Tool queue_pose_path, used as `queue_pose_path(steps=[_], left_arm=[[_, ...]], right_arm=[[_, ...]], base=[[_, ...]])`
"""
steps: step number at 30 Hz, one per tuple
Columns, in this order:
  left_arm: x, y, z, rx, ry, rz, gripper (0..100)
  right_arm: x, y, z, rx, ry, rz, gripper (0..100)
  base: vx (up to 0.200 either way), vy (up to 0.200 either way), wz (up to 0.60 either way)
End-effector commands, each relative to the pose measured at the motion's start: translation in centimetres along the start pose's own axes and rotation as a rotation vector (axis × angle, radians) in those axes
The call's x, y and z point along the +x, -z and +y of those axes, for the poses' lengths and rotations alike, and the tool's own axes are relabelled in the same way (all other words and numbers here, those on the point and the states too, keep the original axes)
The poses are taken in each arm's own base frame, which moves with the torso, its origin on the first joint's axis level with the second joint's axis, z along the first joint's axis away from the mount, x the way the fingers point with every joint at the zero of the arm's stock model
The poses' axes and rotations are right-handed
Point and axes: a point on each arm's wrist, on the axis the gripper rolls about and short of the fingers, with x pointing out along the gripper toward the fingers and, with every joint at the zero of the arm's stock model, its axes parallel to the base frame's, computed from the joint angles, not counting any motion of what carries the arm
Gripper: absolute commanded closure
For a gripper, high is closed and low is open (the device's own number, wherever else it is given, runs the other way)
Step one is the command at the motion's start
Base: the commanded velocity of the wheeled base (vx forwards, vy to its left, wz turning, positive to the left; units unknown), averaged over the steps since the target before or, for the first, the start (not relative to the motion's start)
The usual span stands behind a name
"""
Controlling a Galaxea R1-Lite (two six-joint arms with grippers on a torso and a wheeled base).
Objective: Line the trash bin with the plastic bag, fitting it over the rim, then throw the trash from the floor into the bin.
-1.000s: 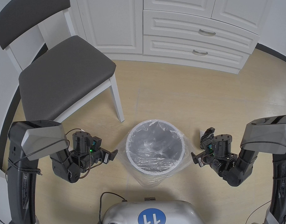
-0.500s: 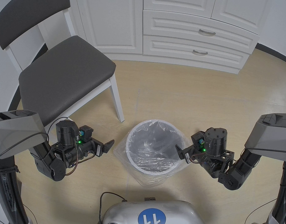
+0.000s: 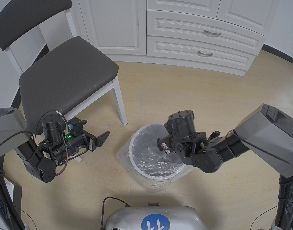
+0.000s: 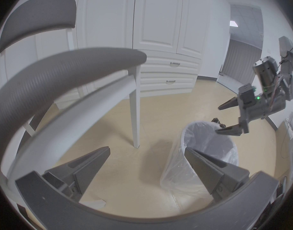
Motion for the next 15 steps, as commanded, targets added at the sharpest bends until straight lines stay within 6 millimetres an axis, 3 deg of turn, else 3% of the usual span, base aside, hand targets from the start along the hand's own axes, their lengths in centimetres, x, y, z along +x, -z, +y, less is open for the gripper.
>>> queue_pose_path(steps=[1, 9, 15], left_arm=[[-2.9, -2.6, 2.9, 0.007, -0.015, -0.104, 0], [-3.1, -2.9, 2.9, 0.012, -0.006, -0.126, 0], [-3.0, -2.8, 2.8, 0.017, -0.003, -0.143, 0]], right_arm=[[3.6, 0.2, 5.1, -0.079, 0.006, 0.086, 0], [5.5, 2.4, 5.5, -0.120, 0.023, 0.164, 0], [5.7, 2.7, 5.4, -0.125, 0.024, 0.174, 0]], base=[[0.000, 0.000, 0.00], [0.000, 0.000, 0.00], [0.000, 0.000, 0.00]])
